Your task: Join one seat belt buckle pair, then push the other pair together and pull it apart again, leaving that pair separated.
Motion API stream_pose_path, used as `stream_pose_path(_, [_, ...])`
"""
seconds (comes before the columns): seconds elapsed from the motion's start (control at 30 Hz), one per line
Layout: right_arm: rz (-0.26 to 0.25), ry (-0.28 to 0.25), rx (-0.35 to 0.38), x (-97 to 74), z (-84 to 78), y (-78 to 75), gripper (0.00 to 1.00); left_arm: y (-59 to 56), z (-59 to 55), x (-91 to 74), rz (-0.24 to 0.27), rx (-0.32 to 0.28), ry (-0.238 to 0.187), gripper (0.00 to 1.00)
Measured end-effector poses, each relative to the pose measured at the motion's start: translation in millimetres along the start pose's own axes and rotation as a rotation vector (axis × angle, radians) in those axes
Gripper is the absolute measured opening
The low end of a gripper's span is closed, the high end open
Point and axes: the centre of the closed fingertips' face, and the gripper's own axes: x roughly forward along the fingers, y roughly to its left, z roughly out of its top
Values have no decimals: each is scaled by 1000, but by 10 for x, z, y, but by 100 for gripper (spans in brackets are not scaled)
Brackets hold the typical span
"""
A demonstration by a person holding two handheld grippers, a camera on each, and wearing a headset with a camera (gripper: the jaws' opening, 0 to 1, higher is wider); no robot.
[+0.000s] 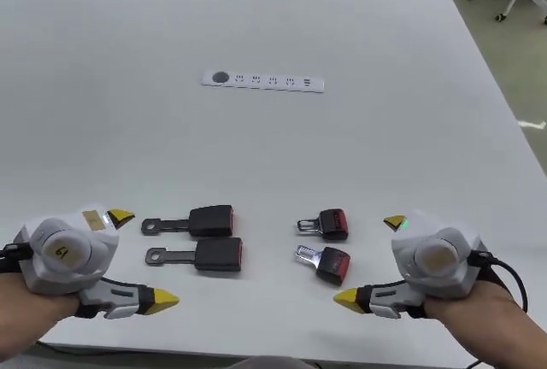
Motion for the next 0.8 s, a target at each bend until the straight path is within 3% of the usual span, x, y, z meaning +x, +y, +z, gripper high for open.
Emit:
stream_pose_path(0.3, [28,-1,-14,63,45,10,81,-4,12,186,-46,49,12,86])
stream_pose_path(0.5, [75,-17,-19,123,106,71,67,-69,21,309,-95,94,40,76])
stream_pose_path(0.57, [133,-21,-13,162,107,169,53,-74,-1,347,-104,99,50,73])
stream_pose_path(0.63, [134,-20,-10,190,91,174,46,-75,-12,383,-114,114,67,70])
stream_pose_path(0.7, [141,-13,-25,234,61,190,43,-68,-13,416,-124,135,76,66])
stream_pose_path(0.8, [142,-1,-38,290,13,174,41,-97,82,454,-143,174,80,63])
